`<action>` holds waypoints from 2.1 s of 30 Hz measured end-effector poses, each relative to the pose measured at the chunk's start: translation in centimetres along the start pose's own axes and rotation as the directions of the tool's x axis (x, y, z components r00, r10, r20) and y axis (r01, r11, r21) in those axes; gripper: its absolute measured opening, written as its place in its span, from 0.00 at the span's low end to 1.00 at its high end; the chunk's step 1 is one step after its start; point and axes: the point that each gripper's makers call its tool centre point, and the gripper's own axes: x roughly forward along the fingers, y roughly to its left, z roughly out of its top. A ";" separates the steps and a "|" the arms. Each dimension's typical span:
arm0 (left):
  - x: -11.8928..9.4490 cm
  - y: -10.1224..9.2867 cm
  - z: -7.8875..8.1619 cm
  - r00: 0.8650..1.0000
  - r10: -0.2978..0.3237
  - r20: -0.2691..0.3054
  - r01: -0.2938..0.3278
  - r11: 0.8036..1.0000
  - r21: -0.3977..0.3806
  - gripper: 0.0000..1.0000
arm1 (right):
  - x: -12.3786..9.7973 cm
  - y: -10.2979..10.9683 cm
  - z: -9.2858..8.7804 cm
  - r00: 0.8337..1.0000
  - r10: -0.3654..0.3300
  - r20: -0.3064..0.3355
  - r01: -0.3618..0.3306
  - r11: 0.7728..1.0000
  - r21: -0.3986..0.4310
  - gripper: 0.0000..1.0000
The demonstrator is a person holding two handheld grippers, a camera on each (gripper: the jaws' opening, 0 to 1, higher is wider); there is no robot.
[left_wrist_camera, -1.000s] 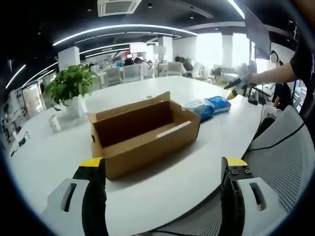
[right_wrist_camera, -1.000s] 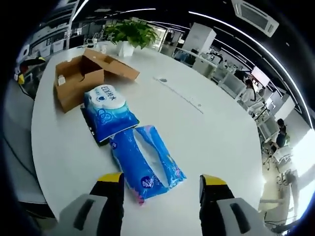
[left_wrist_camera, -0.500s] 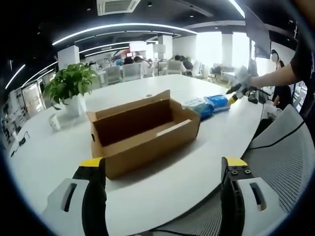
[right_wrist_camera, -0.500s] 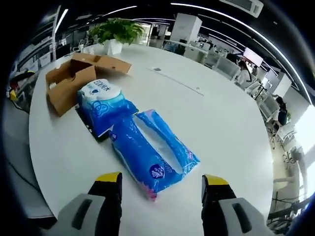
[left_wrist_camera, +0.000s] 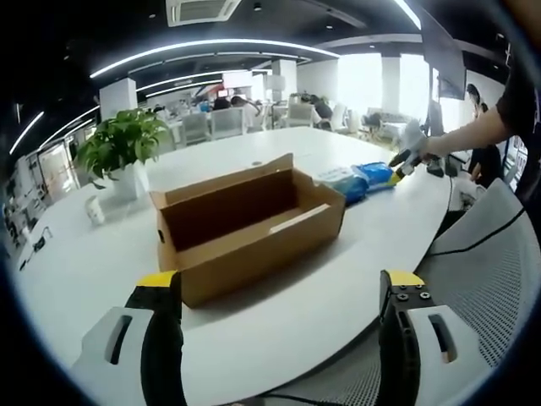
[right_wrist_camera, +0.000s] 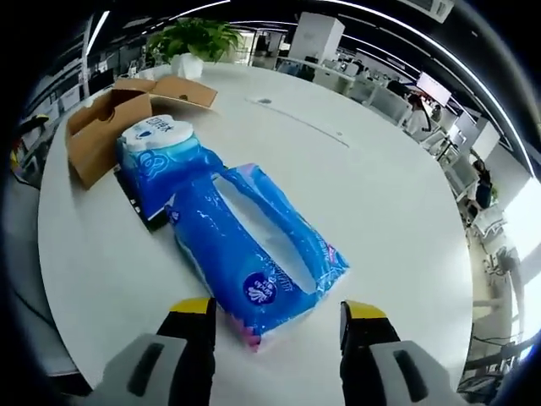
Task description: Operate the shoe box by opening the lid, removing the specified soft item, and placing it in the target area until the item is outside and the box remains undamaged.
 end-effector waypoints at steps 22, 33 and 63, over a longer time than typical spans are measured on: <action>0.0 0.3 -0.2 1.000 0.012 -0.009 -0.012 1.000 -0.003 0.96 | 0.7 -1.9 -0.2 0.998 0.036 -0.042 -0.043 0.983 -0.180 0.51; 0.0 0.4 -0.2 1.000 0.022 -0.011 -0.022 1.000 -0.004 0.96 | 1.1 -0.2 0.4 0.995 0.099 -0.025 -0.102 0.978 -0.183 0.48; -0.1 0.1 0.1 1.000 0.013 0.000 -0.013 1.000 0.006 0.96 | -1.4 0.2 0.8 0.996 0.084 0.005 -0.083 0.986 -0.147 0.65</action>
